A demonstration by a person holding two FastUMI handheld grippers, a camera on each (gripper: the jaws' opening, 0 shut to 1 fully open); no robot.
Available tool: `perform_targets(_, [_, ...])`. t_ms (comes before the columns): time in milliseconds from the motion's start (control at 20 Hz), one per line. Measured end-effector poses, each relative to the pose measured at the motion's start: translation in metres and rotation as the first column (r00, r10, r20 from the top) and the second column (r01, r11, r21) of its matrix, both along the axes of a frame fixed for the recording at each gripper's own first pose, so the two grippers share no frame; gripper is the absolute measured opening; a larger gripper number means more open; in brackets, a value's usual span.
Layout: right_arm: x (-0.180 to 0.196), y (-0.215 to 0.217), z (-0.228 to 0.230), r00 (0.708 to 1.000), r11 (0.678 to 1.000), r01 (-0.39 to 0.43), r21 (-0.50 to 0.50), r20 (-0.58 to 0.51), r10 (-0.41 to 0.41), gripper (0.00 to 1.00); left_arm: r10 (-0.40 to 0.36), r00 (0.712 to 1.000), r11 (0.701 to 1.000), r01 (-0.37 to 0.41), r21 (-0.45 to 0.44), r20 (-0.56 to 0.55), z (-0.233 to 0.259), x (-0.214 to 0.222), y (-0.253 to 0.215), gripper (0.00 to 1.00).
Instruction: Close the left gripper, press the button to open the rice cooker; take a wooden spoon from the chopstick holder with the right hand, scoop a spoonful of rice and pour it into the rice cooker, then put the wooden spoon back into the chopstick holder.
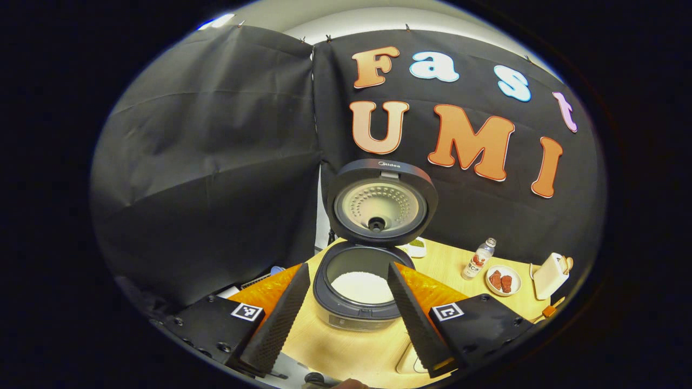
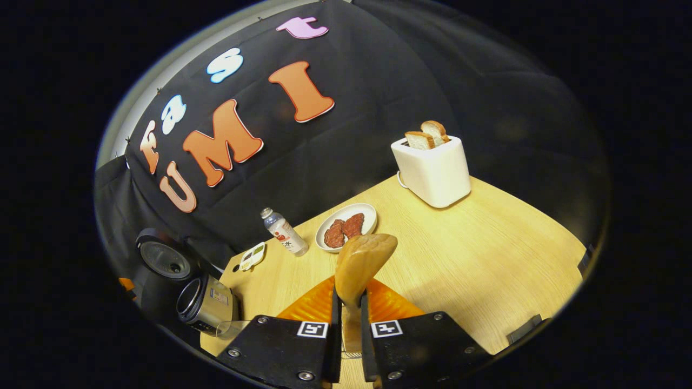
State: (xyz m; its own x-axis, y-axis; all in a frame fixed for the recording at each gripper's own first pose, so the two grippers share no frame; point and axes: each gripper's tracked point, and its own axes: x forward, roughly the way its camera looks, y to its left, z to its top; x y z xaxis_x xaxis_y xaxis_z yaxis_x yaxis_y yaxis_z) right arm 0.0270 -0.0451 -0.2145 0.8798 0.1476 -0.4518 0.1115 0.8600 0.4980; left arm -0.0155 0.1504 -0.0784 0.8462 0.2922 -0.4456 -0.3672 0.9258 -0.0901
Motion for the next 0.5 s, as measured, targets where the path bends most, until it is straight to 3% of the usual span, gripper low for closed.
perform_targets(150, [-0.009, 0.005, -0.012, 0.999, 1.000, -0.018, 0.010, -0.049, 0.018, 0.19, -0.015, 1.000, 1.000, 0.015, 0.016, 0.020, 0.012, 0.020, 0.008, 0.98])
perform_targets(250, [-0.012, 0.002, -0.012, 0.997, 0.999, 0.002, 0.033, -0.078, 0.001, 0.27, -0.032, 0.999, 0.999, 0.031, 0.024, 0.037, 0.024, 0.038, 0.013, 0.98])
perform_targets(300, [-0.013, -0.002, -0.008, 0.997, 0.999, 0.018, 0.037, -0.078, -0.015, 0.42, -0.040, 0.998, 0.999, 0.039, 0.028, 0.050, 0.034, 0.051, 0.017, 0.98])
perform_targets(400, [-0.016, -0.014, 0.007, 0.998, 0.999, 0.048, 0.019, -0.052, -0.047, 0.60, -0.066, 0.994, 0.998, 0.064, 0.022, 0.085, 0.058, 0.081, 0.020, 0.96])
perform_targets(450, [-0.017, -0.022, 0.015, 0.997, 0.998, 0.061, -0.004, -0.037, -0.061, 0.54, -0.077, 0.992, 0.997, 0.076, 0.016, 0.097, 0.067, 0.095, 0.021, 0.96])
perform_targets(500, [-0.020, -0.028, 0.025, 0.997, 0.997, 0.069, -0.031, -0.019, -0.070, 0.76, -0.091, 0.990, 0.996, 0.089, 0.020, 0.108, 0.077, 0.111, 0.023, 0.96])
